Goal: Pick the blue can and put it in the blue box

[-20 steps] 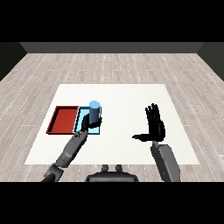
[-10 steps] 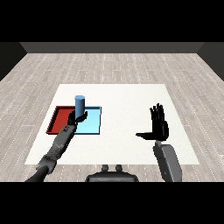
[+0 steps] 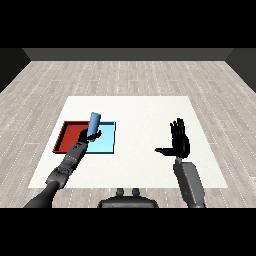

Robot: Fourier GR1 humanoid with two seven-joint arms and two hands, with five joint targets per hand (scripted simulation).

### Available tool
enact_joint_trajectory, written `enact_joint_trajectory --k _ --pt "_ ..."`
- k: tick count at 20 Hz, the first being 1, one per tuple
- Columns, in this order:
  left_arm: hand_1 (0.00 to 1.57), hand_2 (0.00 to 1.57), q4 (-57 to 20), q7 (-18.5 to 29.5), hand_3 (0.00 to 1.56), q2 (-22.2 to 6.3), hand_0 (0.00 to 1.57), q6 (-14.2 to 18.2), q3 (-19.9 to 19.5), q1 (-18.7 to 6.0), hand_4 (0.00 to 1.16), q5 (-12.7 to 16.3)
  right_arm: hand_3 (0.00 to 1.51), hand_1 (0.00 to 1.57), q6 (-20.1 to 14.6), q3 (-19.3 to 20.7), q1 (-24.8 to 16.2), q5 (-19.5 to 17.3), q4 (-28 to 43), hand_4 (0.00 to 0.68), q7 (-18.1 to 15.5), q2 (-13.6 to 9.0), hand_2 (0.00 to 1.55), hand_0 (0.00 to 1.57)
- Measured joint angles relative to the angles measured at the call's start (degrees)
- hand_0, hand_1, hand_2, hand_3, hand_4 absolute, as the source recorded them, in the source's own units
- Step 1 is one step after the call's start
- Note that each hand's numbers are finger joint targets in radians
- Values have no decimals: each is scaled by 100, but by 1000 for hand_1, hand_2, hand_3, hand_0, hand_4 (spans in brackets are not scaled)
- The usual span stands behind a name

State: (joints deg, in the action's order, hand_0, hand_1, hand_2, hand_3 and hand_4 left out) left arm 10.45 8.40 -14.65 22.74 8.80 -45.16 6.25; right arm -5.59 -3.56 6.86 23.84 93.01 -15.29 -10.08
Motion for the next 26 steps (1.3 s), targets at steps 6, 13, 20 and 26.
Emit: enact_joint_trajectory --k 6,13,20,26 --pt "1537 1418 -576 -251 337 314 1537 43 155 -182 835 -291 0 0 117 31 -112 -11 -262 0 -183 91 0 0" --pt "0 0 -736 -390 0 304 0 -272 126 -279 588 -360 0 0 238 120 -93 24 -305 0 -237 66 0 0" --pt "0 0 -688 -314 0 434 0 229 60 -207 0 -401 0 0 373 166 -120 99 -282 0 -279 120 0 0" --pt "0 0 20 806 0 453 0 1272 -486 39 0 49 0 0 411 211 -157 205 -112 0 -177 118 0 0"
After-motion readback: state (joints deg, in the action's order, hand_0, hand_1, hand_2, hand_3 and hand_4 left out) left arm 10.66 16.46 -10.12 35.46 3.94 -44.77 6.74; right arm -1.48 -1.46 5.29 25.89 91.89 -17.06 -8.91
